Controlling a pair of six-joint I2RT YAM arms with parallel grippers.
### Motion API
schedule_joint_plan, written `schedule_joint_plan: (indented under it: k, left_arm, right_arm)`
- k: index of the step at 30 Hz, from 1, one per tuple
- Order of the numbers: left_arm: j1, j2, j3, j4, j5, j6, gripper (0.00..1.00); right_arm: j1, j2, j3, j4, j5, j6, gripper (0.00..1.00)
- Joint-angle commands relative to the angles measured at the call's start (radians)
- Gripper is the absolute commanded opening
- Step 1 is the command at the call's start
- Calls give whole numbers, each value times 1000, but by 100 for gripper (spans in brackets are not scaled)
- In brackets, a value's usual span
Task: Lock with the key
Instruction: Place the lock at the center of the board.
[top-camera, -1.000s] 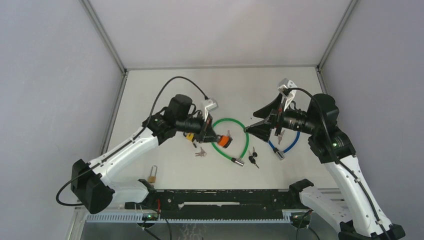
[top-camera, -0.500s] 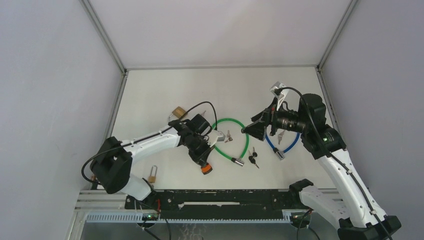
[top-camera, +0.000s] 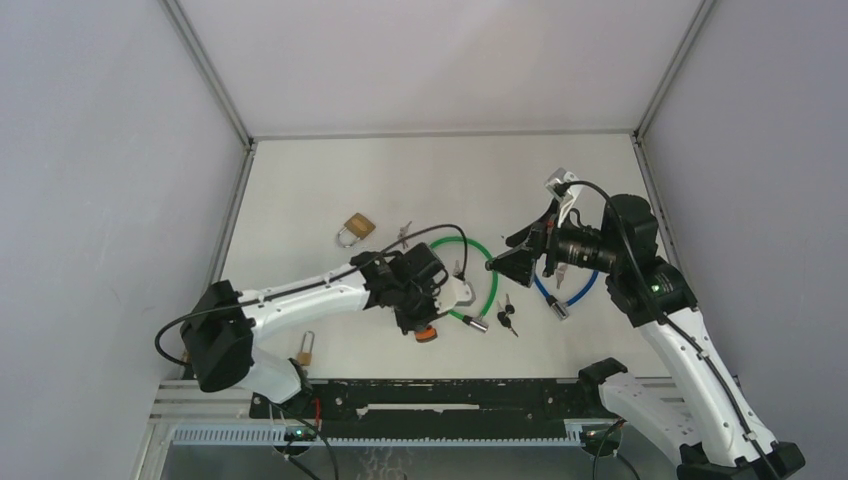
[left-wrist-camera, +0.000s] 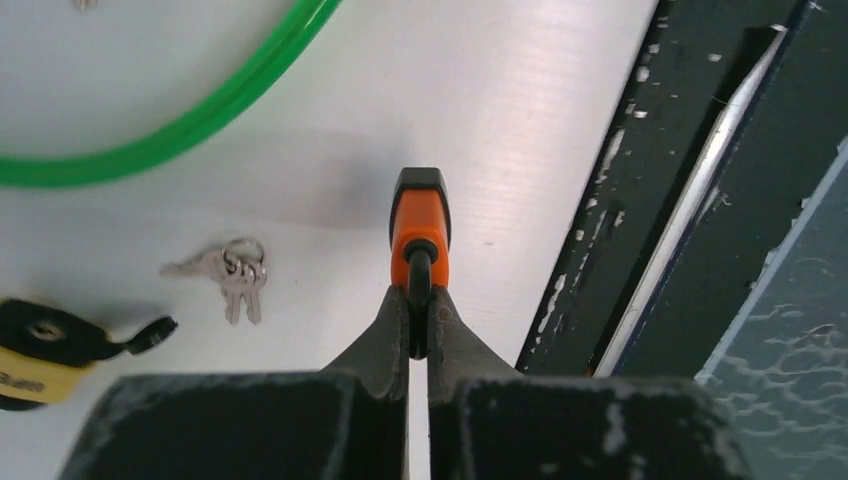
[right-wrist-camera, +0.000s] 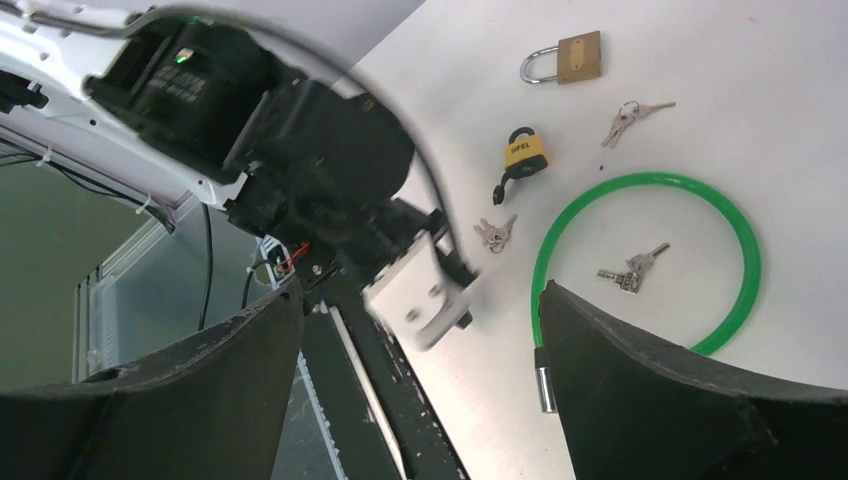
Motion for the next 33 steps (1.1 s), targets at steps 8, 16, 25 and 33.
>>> schedule_joint_plan:
  k: [8, 16, 25, 33]
  left_arm:
    - [-111, -65, -11, 102, -80, 51, 0]
    - [-164, 12, -46, 133, -223, 168, 7]
    - [-170, 11, -10, 105, -181, 157, 62]
    - [-63, -121, 198, -97, -105, 108, 100]
  right_arm:
    - [4, -51, 3, -6, 18, -21, 92]
    - [5, -75, 3, -9, 25, -24, 92]
    - [4, -103, 3, -18, 26, -32, 92]
    - [3, -125, 3, -43, 84, -38, 94]
